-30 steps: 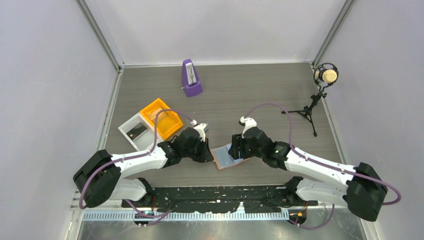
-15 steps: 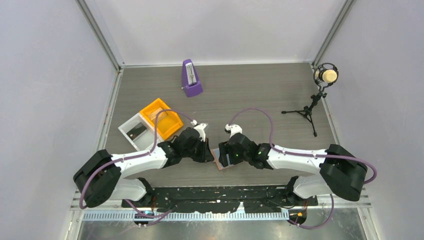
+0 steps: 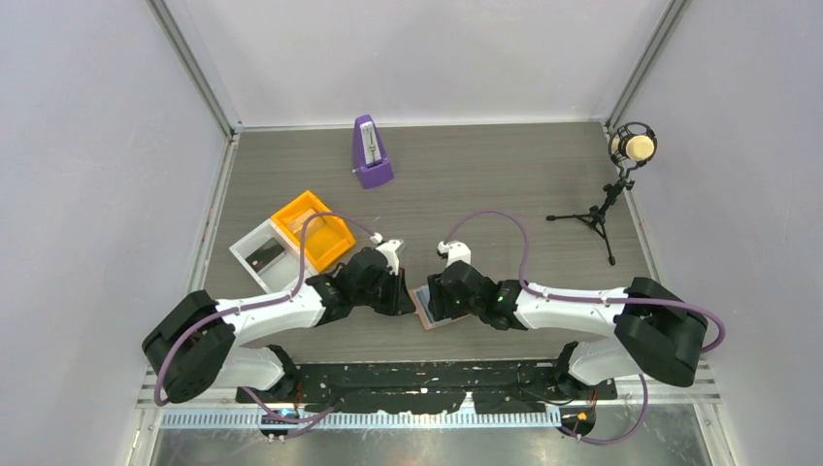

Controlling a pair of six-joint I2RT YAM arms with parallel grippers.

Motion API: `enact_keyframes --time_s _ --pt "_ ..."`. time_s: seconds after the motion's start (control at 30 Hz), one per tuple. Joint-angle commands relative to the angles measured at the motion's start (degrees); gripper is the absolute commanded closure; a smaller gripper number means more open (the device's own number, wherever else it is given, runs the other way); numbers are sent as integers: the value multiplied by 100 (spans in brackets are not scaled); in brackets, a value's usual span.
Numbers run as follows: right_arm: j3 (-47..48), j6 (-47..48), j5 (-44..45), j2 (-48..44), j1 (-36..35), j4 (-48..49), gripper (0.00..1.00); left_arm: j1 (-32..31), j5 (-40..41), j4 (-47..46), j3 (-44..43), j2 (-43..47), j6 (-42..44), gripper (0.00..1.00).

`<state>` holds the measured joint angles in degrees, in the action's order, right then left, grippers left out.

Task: Take the credit cards out of the card holder
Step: Open the card holder at the center of the board.

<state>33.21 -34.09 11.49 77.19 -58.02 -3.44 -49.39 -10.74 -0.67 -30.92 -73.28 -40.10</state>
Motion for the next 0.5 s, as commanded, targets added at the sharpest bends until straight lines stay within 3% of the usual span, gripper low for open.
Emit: enact_keyframes --time_s 0.0,0.47 --pt "9 -108 527 -113 -16 -204 41 -18 3 -146 8 153 24 100" --pt "-217 -99 1225 -753 292 -892 42 -18 118 -110 85 169 33 100"
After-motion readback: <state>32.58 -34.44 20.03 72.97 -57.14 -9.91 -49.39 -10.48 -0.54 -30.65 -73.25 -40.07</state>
